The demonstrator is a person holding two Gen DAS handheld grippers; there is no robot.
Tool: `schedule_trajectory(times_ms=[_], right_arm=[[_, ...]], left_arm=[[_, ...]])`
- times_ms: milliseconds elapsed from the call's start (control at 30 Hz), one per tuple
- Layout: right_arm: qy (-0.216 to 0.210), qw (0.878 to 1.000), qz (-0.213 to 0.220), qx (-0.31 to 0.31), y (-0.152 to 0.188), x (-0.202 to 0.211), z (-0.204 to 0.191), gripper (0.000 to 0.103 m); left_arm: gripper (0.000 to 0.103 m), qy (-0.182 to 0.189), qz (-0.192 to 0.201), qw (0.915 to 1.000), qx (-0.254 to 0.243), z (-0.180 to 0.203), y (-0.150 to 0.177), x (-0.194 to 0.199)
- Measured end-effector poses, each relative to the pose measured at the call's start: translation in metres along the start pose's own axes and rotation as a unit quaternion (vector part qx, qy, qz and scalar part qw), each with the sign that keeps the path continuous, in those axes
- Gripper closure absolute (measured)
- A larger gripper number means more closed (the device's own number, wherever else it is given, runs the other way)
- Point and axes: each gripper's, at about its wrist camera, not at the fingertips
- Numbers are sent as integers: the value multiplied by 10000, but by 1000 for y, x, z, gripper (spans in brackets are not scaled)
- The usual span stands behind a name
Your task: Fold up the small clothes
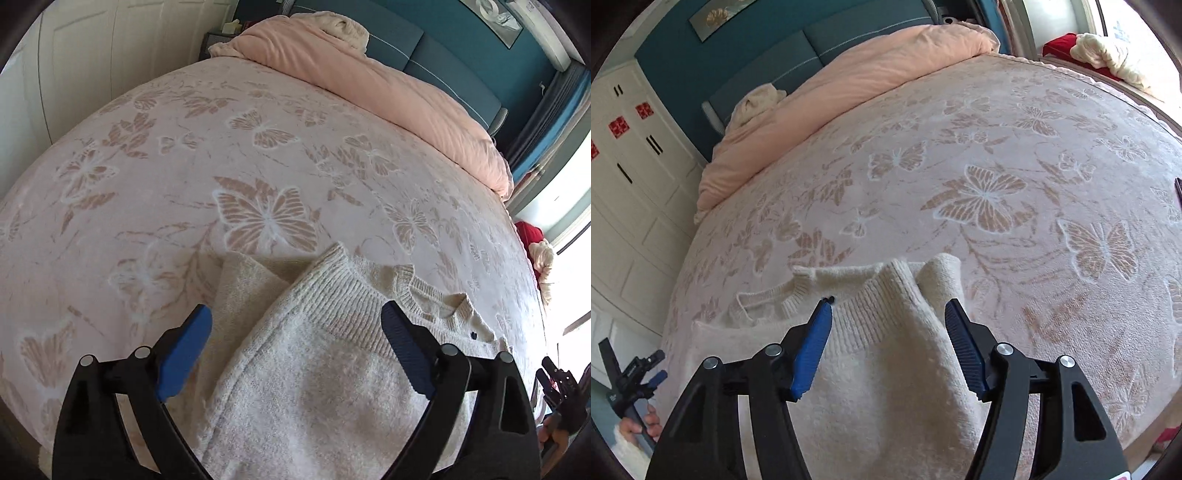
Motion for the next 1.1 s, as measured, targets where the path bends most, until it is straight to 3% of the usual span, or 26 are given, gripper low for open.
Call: schedule_trajectory(times_ms=[100, 167, 200, 233, 267, 300, 333, 433, 533, 633, 733, 767, 800, 900, 967, 1033, 1100], right_arm=[[181, 9991, -382, 56, 8, -31, 0, 40], [326, 9984, -456, 109, 12, -45, -3, 39], [358, 9980, -512, 132, 13, -51, -4, 41], [342, 9976, -588, 155, 14, -55, -6, 54], [328, 9969, -678, 217, 13, -58, -8, 84], [398, 9960, -745, 306, 11, -59, -11, 97], [411, 9960, -701, 380, 9, -55, -13, 96], [-126, 9998, -31, 162, -12, -6, -14, 97], [-272, 9984, 496, 43, -33, 29, -10, 97], [226, 9996, 178, 56, -44, -8, 6, 97], [459, 9944, -879, -356, -33, -80, 36, 97], [425, 9938, -952, -381, -30, -87, 39, 97], [398, 9951, -811, -412, -29, -81, 38, 96], [256, 9979, -414, -438, -28, -43, 21, 88], [240, 9997, -43, -34, -19, -11, -6, 86], [17, 9991, -92, 409, -1, 2, -43, 86], [-571, 9956, -371, 648, 26, 1, -85, 86]], left_arm=[[14, 25, -343, 9994, 65, -3, 4, -28], [26, -44, -525, 9986, 82, 1, 8, -46], [42, -67, -652, 9978, 77, 3, 10, -55], [66, -135, -785, 9968, 53, 5, 12, -62], [80, -130, -877, 9961, -3, 8, 12, -66], [92, -64, -919, 9957, -60, 10, 11, -66], [93, -74, -885, 9960, -83, 12, 10, -61], [95, 187, -527, 9984, -37, 16, -5, -26], [95, 362, -219, 9991, 45, 19, -25, 6], [94, -70, -196, 9998, -69, 21, -38, -10], [94, -514, -807, 9954, 109, 6, -31, -68], [94, -611, -1022, 9927, 173, 0, -24, -86], [93, -681, -946, 9931, 144, -1, -19, -90], [86, -724, -691, 9949, -93, 13, -14, -67], [83, -862, -377, 9947, -410, 27, -9, -36], [59, -891, -1, 9942, -600, 42, 0, -3], [52, -561, 161, 9963, -636, 62, 18, 19]])
Point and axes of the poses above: each gripper's, at about its wrist camera, not at the fingertips, and x roughly against the way its jaws point, z to its right, y to its underside, and after that the axes turned 5 degrees about -z, right-handed
